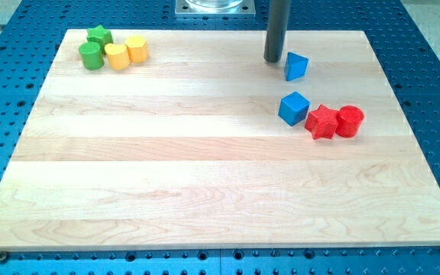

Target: Place the triangle into the cube

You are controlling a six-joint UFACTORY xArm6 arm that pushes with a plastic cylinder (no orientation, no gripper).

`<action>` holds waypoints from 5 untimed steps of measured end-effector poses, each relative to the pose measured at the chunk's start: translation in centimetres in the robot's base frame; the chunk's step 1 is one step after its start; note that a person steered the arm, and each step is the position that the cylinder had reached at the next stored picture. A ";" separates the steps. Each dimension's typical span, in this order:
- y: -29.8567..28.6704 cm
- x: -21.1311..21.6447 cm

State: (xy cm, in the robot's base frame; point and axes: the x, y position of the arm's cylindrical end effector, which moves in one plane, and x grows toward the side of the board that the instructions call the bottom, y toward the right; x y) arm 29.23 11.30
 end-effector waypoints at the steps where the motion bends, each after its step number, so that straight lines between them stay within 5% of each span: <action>1: 2.7 4.6; 2: 1.9 0.7; 3: 7.9 0.2; 4: 6.0 6.0; 5: 5.2 5.2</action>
State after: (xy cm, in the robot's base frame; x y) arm 34.40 16.47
